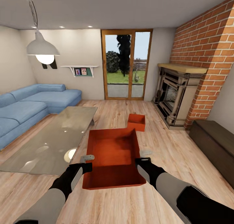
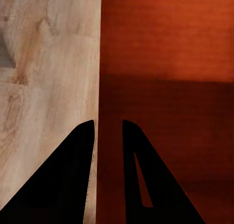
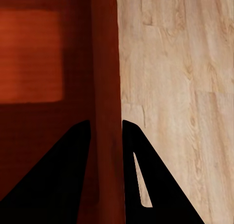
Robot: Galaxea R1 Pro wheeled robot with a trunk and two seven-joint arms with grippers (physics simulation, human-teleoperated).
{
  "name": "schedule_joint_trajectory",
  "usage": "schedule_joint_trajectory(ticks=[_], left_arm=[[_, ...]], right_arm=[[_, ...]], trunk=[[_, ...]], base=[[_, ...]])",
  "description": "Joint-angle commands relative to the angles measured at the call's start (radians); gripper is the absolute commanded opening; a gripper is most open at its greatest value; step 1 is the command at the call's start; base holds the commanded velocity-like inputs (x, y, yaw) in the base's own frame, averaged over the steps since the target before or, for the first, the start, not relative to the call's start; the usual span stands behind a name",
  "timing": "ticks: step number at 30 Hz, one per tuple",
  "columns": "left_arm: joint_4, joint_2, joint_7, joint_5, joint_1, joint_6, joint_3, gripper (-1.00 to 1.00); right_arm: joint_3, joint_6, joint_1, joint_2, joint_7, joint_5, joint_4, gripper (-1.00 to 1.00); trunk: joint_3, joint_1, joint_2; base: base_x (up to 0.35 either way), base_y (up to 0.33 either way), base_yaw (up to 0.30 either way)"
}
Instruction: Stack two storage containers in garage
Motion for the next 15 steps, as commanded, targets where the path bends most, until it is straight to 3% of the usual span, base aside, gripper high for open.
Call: schedule_joint_trajectory(ticks=[1,15], left_arm=[[0.0,-0.001,0.053,-0.018,-0.001,0.007,0.008,-1.0],[0.0,-0.001,0.053,-0.018,-0.001,0.007,0.008,-1.0]], right_arm=[[0.02,0.005,-0.001,0.003,0.004,-0.007,-0.007,-1.0],[0.02,0.005,-0.001,0.003,0.005,-0.007,-0.007,-1.0]], trunk=[[-0.002,0.001,-0.002],[0.007,0.001,-0.002]], base=[[0.0,0.0,0.3],[0.0,0.0,0.3]])
